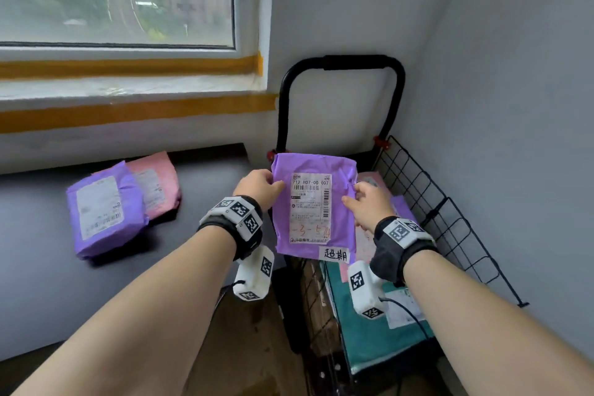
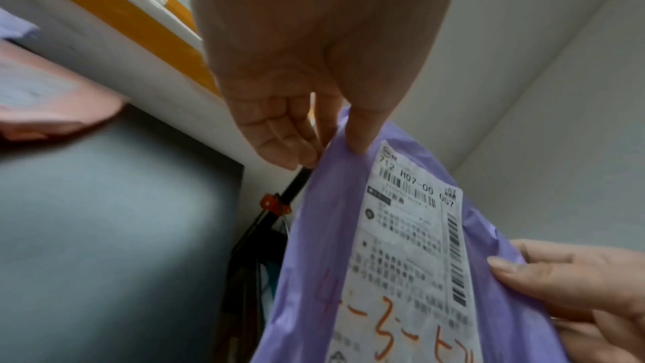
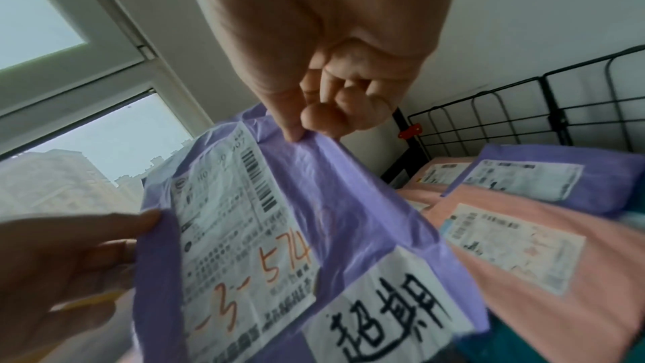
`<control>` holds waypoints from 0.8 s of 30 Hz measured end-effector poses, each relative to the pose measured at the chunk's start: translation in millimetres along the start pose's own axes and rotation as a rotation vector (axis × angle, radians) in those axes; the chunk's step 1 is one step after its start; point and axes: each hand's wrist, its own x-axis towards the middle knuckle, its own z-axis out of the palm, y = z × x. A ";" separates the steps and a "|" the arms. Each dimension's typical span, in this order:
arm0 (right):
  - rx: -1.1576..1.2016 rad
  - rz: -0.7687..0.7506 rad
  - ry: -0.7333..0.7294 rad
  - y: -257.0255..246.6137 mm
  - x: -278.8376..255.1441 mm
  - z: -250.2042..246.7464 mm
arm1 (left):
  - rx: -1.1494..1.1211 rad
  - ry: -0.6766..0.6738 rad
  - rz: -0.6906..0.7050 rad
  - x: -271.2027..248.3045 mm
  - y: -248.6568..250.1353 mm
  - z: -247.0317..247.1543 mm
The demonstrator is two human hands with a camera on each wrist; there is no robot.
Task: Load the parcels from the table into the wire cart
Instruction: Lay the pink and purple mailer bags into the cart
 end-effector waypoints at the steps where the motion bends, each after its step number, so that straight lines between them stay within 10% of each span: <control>1: 0.000 0.006 -0.001 17.8 6.8 -13.5 | -0.002 0.001 -0.012 1.3 11.2 18.3; 13: -0.082 0.205 -0.188 209.9 87.5 -128.4 | 0.051 -0.158 -0.178 27.2 119.4 238.7; 24: -0.292 0.514 -0.425 324.9 117.6 -98.2 | 0.114 -0.351 -0.372 41.0 85.3 359.8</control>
